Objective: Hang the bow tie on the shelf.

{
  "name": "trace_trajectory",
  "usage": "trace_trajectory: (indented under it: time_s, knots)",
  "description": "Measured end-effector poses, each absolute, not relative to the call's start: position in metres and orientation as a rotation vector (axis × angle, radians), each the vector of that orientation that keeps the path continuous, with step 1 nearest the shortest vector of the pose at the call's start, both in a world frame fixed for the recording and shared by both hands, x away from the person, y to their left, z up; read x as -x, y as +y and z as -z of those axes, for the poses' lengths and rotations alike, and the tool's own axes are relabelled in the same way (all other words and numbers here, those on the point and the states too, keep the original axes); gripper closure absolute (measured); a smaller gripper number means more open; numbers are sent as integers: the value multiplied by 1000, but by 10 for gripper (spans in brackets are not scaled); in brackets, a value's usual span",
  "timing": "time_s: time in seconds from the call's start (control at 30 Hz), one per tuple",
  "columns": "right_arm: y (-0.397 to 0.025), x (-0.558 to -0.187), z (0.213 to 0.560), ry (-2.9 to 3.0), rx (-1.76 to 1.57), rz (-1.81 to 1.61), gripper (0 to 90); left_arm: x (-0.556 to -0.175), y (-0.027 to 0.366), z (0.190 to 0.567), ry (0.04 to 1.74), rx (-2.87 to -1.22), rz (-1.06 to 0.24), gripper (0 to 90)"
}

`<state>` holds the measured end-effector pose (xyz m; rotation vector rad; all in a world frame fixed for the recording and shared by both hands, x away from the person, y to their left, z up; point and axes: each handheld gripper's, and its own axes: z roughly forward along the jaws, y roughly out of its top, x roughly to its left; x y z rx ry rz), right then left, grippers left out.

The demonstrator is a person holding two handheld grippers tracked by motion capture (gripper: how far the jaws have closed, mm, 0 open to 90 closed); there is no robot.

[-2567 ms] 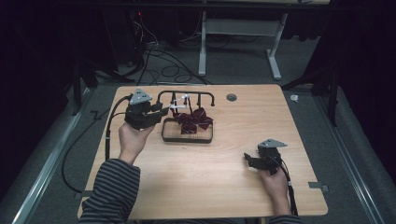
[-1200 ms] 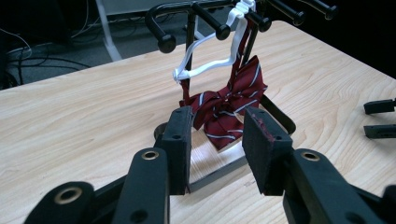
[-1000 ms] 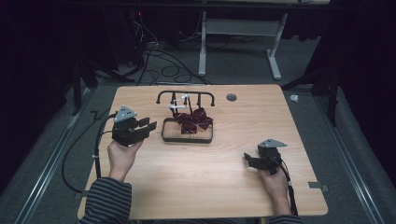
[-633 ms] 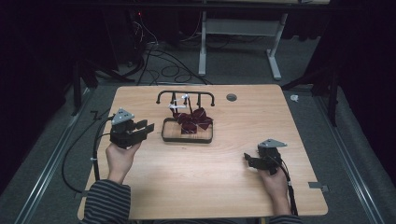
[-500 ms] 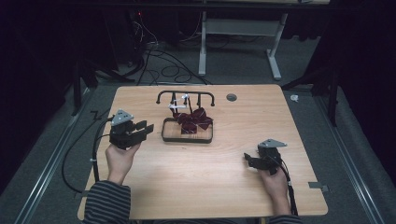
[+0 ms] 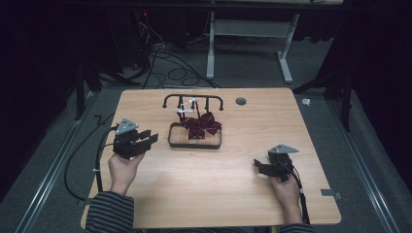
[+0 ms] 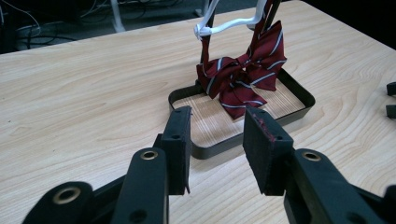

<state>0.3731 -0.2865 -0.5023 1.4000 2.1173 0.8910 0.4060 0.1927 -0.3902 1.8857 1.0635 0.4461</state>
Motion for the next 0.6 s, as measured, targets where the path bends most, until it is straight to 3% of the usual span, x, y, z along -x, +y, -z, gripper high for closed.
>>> trace_trajectory:
  time_s: [0.6]
  knots:
    - [-286, -373, 502, 2117, -1400, -891, 325, -403, 197, 408, 1100, -1880, -409, 620]
